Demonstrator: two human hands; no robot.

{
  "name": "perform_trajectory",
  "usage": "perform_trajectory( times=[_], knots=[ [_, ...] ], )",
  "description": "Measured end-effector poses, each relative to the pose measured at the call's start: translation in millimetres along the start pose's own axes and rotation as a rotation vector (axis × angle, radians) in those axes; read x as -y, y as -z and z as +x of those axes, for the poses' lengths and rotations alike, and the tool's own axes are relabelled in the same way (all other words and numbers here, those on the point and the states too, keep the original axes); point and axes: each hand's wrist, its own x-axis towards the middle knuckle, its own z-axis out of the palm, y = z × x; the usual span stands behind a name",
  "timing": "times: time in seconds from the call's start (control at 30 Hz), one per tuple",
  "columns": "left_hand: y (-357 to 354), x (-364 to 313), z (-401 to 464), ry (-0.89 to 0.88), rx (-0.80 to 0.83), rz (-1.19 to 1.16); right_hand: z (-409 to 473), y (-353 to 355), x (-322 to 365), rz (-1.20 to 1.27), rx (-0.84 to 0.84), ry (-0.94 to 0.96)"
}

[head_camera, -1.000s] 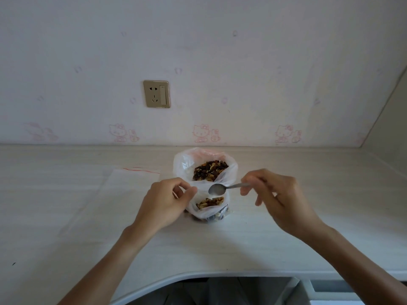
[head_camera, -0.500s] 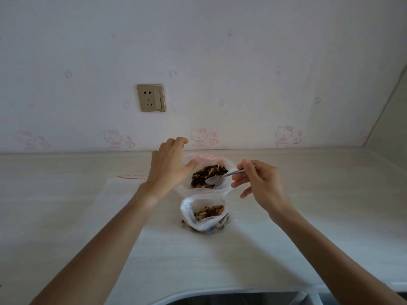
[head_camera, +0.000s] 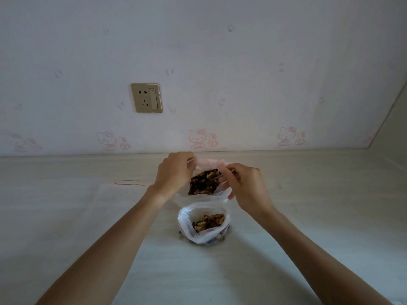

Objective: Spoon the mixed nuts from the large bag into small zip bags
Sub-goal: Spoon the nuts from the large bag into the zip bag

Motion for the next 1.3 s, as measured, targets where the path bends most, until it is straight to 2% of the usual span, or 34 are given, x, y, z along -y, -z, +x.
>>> perform_trajectory(
  times=[0.23,0.43,0.93,1.3],
  knots=[
    [-7,13,-3,-0.094,-0.058,-0.182,-1,-11,-6,0.383,-0.056,-0.325],
    [-13,16,1,-0.129,-0.044,-0.250,-3,-11,-2,0.530,-0.042,-0.486],
    [-8,18,2,-0.112,-0.063,-0.258,-14,15,-2,0.695,-0.093,-0.567],
    [12,10,-7,-0.078,-0.076,-0.127,-10,36,18,0.633,-0.073,-0.492]
  ],
)
